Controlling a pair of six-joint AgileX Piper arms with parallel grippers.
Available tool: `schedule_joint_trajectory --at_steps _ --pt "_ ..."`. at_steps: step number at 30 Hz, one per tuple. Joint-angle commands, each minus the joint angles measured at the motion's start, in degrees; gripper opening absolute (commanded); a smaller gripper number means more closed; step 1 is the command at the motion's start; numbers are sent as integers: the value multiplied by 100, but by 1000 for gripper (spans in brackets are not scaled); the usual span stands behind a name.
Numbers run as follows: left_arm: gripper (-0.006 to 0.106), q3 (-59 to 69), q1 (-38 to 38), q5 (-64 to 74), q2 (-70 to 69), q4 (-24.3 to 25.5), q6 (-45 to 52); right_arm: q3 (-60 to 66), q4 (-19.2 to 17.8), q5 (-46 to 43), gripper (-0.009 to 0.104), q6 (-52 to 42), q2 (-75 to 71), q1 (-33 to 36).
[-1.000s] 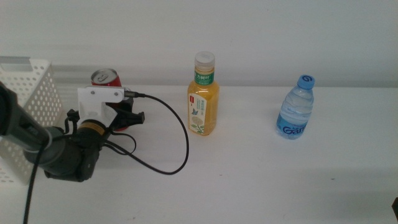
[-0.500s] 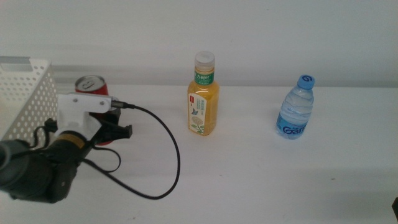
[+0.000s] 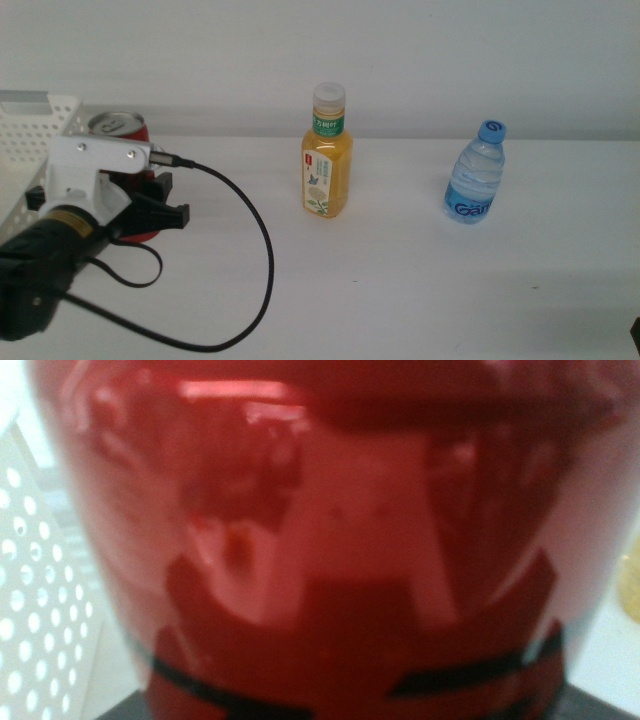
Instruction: Use arms to grab the bottles and put them into the dustbin to the left of the table.
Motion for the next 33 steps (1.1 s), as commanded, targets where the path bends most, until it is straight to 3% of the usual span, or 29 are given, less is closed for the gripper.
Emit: schedule_joint_trajectory --at_steps 1,9,23,33 --pt "-2 3 -50 465 -450 7 12 247 -59 -53 90 -50 -229 -26" --pt "-2 -226 -50 2668 -1352 98 12 247 -59 -53 90 -50 -229 -26" --pt "-2 -2371 284 6608 -1160 333 12 247 -59 -53 90 -50 -229 -26" --pt "-2 -3727 1210 8708 -620 67 1409 247 -59 -53 90 -50 -229 -26"
